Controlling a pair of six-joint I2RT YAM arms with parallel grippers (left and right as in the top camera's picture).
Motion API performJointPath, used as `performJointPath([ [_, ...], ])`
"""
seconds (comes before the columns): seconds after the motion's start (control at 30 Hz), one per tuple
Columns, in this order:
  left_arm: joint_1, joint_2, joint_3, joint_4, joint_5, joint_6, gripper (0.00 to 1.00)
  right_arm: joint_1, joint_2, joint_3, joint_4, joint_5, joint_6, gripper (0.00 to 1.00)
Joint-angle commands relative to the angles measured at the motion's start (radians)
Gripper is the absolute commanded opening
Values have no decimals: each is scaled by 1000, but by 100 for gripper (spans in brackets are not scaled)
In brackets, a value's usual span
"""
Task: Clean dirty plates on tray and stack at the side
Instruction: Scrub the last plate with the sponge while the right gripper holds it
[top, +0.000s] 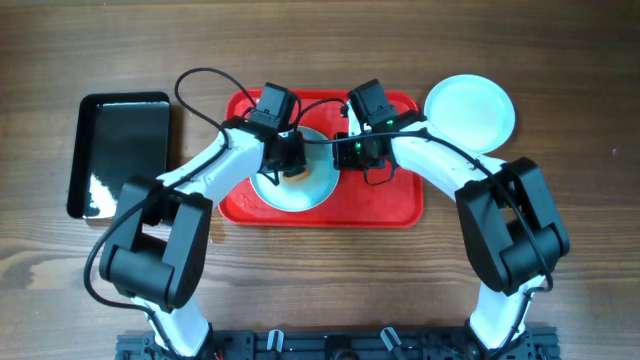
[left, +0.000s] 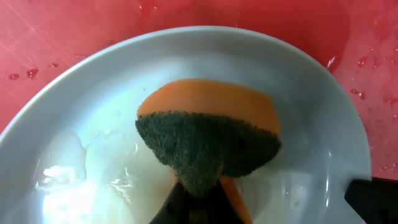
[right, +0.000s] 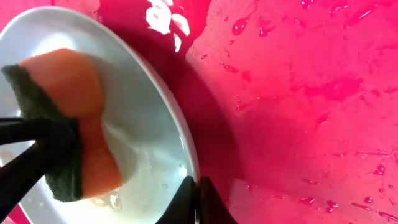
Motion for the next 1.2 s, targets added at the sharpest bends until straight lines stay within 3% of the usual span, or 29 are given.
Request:
performJointPath([
  [0.0,0,29,-7,-68,-22,-9,4,-2,11,-2,-4,21,3,4],
  [0.47,-1,6,89,-410,-453,2,4,-3,11,-2,-4,51,34,4],
  [0.6,0,5,112,-410,-526,-6,4,-3,11,-2,-4,50,34,4],
  [0.9,0,-16,168,-300,-504,-71,4,-2,11,-2,-2,51,34,4],
  [1.17,-2,-51,180,-231,-130,-77,4,-2,11,-2,1,50,34,4],
])
